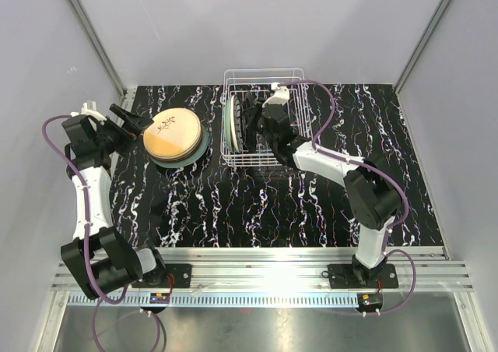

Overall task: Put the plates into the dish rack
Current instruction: Insert the plate into the dish rack

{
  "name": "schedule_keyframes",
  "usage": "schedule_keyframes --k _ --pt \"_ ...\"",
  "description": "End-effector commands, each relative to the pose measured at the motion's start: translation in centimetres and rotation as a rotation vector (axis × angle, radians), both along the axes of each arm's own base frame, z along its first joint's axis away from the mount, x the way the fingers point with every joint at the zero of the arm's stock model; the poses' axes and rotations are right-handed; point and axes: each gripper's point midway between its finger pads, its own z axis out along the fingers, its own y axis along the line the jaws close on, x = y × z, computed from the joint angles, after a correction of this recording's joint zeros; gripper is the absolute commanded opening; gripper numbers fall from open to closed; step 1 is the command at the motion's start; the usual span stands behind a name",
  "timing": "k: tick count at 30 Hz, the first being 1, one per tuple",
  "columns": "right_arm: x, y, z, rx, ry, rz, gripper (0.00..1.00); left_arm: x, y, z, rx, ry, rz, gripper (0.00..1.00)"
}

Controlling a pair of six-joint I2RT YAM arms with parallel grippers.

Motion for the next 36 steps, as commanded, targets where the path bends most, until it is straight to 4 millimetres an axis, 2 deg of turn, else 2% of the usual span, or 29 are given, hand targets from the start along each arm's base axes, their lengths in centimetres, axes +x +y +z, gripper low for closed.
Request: schedule_keyframes --k 1,5,11,18,23,25,28,30,31,33,34,35,36 --pt "0.3 1.7 8.8 0.164 -0.176 0.029 0.2 0.3 -0.4 0.7 -0.009 -0.039 -0.029 0.99" --pt "0.3 2.3 8.4 0.155 -0.169 0.045 0.26 0.4 -0.4 0.6 -0.013 -0.038 -0.031 0.99" --pt "0.3 3.1 8.1 0.145 -0.164 0.063 0.29 0.4 -0.5 0.7 -0.014 -0.039 -0.035 0.99" --pt "-0.1 2.7 8.9 0.136 -0.176 0.061 0.31 0.4 -0.4 0.6 -0.013 -0.038 -0.034 0.99" --pt "-0.8 1.5 10.5 0.117 -0.212 0.04 0.34 0.5 -0.4 0.2 -0.011 -0.025 -0.034 0.99" --pt "-1.1 1.1 10.9 0.108 -0.217 0.038 0.36 0.3 0.2 -0.5 0.01 0.017 -0.004 0.99" --pt "-2.2 0.3 12.8 0.096 -0.251 0.047 0.38 0.2 1.3 -1.1 0.052 0.052 0.049 0.99" --pt "-2.7 -0.2 12.8 0.07 -0.26 0.056 0.38 0.2 1.7 -1.6 0.062 0.068 0.07 0.99" --pt "-3.4 -0.6 13.8 0.073 -0.277 0.061 0.39 0.3 1.8 -2.1 0.06 0.085 0.074 0.99" --pt "-4.1 -1.0 13.3 0.042 -0.281 0.074 0.39 0.3 2.3 -2.8 0.058 0.115 0.091 0.99" --pt "-4.8 -1.7 14.4 0.049 -0.302 0.071 0.39 0.5 2.5 -3.5 0.051 0.134 0.093 0.99" --pt "-5.2 -2.0 13.4 0.023 -0.295 0.079 0.39 0.5 2.7 -3.8 0.046 0.143 0.097 0.99" --pt "-5.6 -2.4 13.5 0.017 -0.303 0.081 0.38 0.7 2.7 -4.4 0.035 0.156 0.089 0.99"
